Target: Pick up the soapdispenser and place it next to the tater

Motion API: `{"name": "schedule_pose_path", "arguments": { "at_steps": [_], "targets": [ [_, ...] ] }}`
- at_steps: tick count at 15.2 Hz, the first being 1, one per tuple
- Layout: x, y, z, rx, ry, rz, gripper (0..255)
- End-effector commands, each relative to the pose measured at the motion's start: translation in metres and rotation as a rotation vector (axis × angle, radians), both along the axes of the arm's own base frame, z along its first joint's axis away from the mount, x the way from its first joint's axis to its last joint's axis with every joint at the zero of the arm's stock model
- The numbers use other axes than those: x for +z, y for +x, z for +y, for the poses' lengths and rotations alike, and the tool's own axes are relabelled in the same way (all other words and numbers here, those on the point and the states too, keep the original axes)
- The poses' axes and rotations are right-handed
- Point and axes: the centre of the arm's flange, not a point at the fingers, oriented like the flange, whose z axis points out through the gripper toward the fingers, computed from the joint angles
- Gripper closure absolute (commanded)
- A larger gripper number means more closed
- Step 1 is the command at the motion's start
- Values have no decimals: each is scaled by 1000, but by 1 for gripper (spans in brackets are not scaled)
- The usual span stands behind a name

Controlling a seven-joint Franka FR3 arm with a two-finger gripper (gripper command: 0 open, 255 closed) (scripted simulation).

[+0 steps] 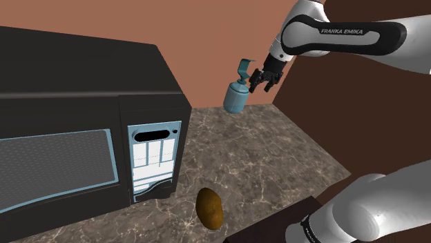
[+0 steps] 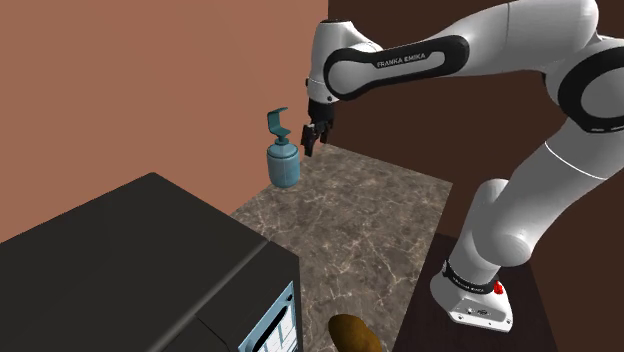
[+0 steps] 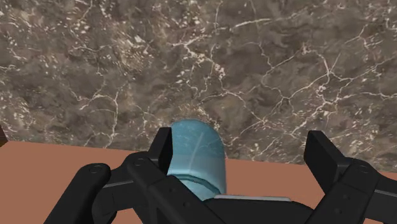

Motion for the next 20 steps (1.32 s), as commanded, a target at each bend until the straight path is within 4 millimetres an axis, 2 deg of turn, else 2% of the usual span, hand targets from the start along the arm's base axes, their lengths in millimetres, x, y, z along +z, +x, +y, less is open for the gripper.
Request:
{"name": "schedule_pose_path", "arguments": {
  "at_steps": [1, 10, 17, 20],
  "targets": [
    [4, 21, -9, -27, -8, -31, 0],
    [25, 103, -55, -143, -42, -164, 0],
    [-11, 114, -58, -143, -42, -164, 0],
    [-14, 114, -58, -143, -42, -164, 0]
  ]
}}
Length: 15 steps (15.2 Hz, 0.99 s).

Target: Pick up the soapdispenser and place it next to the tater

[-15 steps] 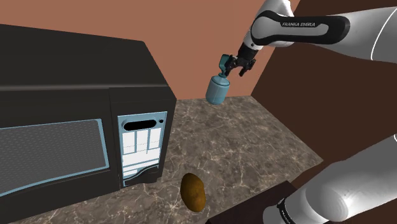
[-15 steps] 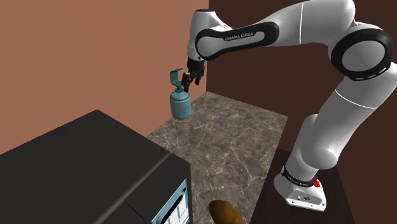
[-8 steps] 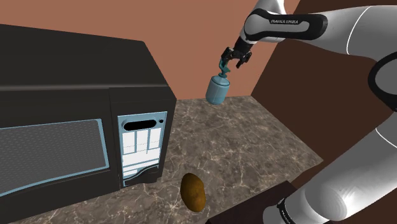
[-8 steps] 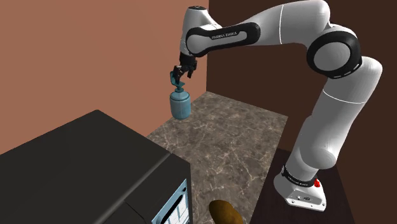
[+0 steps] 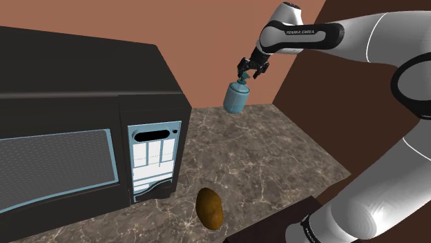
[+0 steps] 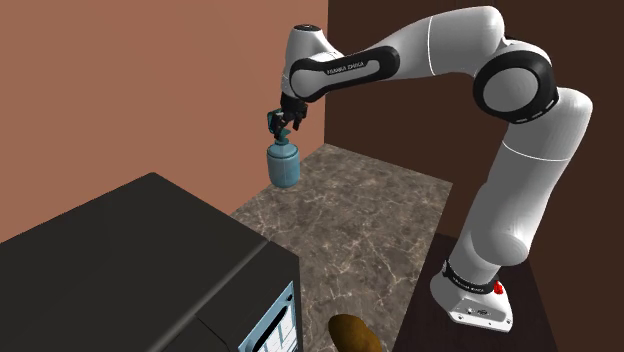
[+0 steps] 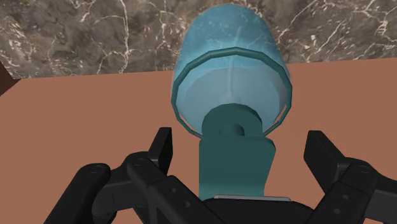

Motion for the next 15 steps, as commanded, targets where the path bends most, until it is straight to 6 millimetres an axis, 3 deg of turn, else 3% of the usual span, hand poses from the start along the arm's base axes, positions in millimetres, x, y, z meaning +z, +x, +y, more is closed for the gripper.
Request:
{"name": "schedule_pose_path", "arguments": {
  "at_steps": [1, 6, 7, 15],
  "targets": [
    [-1, 0, 0, 0, 0, 0, 0],
    [-1, 0, 0, 0, 0, 0, 0],
    [-1, 0, 0, 0, 0, 0, 255],
    [-1, 0, 0, 0, 0, 0, 255]
  ]
}}
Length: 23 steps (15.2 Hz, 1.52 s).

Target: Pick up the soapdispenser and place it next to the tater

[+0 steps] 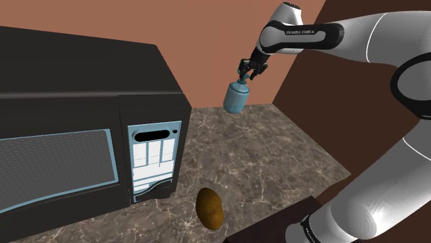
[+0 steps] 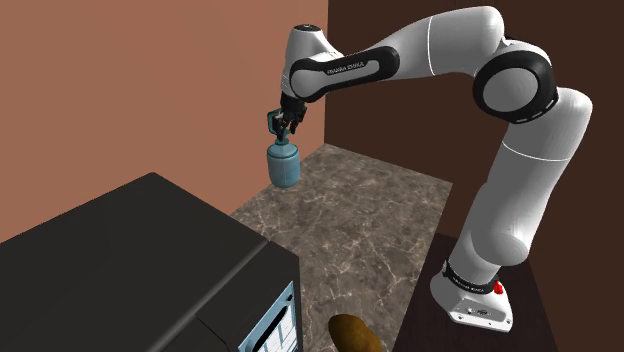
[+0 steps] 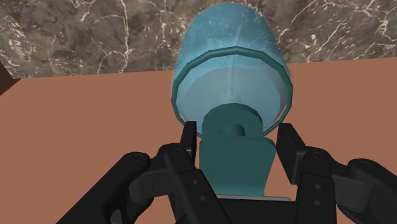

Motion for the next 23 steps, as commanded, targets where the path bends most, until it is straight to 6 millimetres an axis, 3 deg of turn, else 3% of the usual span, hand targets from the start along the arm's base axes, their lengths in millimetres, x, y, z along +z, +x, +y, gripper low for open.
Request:
{"name": "schedule_pose_path", "arguments": {
  "at_steps": [1, 23],
  "targets": [
    [0, 0, 0, 0, 0, 1, 255],
    [116, 0, 0, 0, 0, 1, 255]
  ]
}}
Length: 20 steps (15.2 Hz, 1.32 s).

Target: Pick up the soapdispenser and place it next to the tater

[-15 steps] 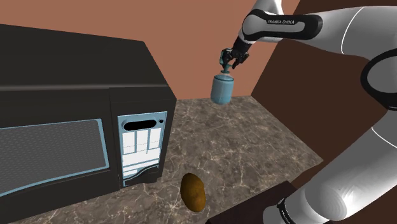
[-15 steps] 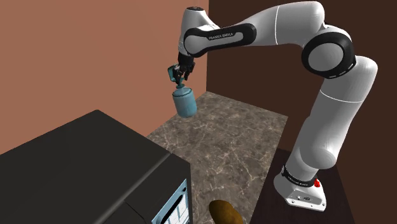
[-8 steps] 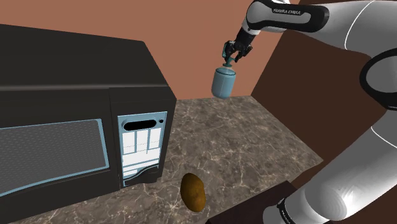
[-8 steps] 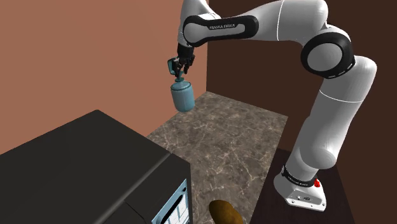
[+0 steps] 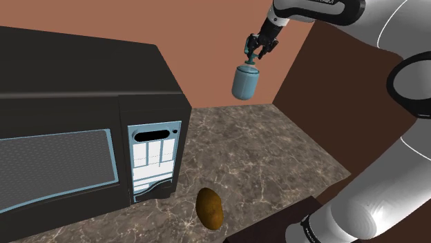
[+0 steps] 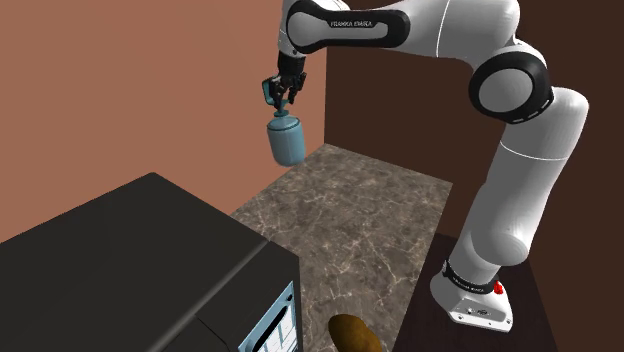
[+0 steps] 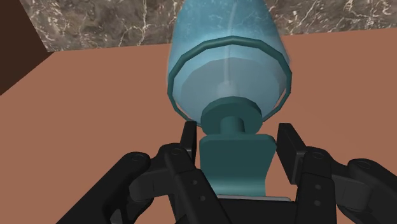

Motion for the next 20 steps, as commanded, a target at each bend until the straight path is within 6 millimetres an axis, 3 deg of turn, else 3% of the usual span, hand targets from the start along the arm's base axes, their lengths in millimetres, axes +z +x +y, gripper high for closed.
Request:
{"name": "schedule_pose_path", "arguments": {
  "at_steps": [1, 6, 20],
  "targets": [
    [12, -1, 1, 0, 0, -1, 255],
    [35, -1, 1, 0, 0, -1, 255],
    [112, -141, 93, 0, 0, -1, 255]
  ]
}}
